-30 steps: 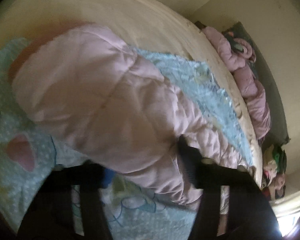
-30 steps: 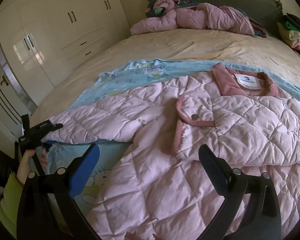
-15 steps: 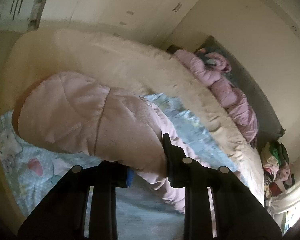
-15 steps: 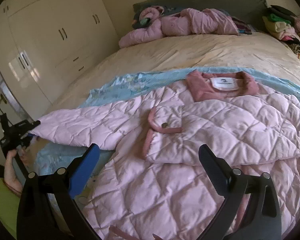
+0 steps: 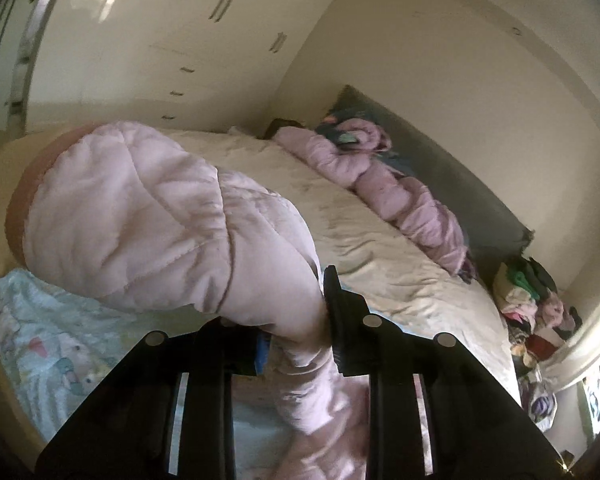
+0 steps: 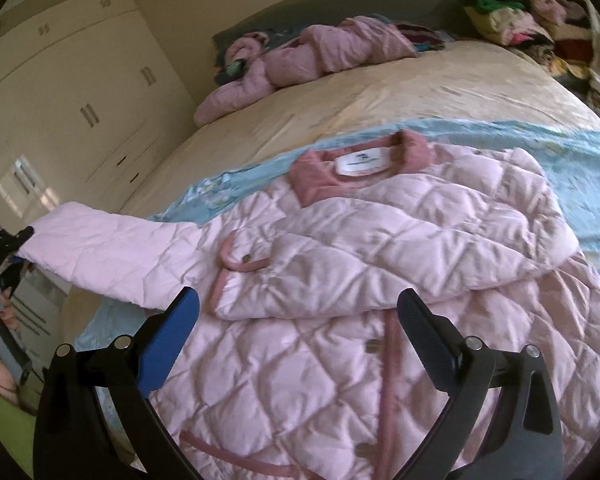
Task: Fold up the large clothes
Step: 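Lift the sleeve with the left tool and carry it across the jacket front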
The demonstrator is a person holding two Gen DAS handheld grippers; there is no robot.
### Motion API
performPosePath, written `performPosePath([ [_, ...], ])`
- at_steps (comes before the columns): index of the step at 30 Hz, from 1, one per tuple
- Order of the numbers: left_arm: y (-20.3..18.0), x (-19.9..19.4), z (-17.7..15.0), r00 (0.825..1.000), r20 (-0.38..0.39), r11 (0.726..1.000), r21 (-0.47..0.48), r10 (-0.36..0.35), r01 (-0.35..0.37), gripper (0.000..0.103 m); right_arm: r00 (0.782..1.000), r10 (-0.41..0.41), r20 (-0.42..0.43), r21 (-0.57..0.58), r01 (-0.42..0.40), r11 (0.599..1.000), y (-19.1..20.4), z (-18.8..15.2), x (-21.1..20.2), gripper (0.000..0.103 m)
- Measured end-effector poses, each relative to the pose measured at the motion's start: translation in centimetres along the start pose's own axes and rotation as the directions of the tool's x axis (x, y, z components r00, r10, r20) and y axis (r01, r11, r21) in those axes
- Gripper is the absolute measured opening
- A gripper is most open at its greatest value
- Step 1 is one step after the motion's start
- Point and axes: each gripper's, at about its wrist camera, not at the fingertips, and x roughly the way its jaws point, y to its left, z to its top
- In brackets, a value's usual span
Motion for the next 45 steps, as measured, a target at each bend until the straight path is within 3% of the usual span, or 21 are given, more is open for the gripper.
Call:
performPosePath([
  [10, -7.4, -0.6, -1.8, 0.996, -0.004, 0.991, 0.103, -0.086, 0.086, 0.016, 1.0, -0.018, 0.009, 0.12, 0.016, 0.993, -5.5, -0.3, -1.5, 0.099],
  [21, -12.7, 0.1, -5.7, 0.986, -0.059, 0.967, 0.193, -0.159, 0.167, 0.016, 0.999, -0.034, 0.03, 0.189, 0.028, 0.982, -9.7, -0.3, -3.0, 0.099],
  [32, -17.7, 2.4, -10.9, 0.959, -0.174, 0.919, 0.288, -0.225, 0.267, 0.016, 0.998, -0.046, 0.042, 0.258, 0.034, 0.966, -13.1, -0.8, -4.4, 0.099],
  [45, -22.9, 6.0, -18.4, 0.912, -0.34, 0.83, 0.419, -0.232, 0.367, 0.016, 0.995, -0.085, 0.059, 0.33, 0.061, 0.942, -16.4, -0.9, -5.8, 0.099],
])
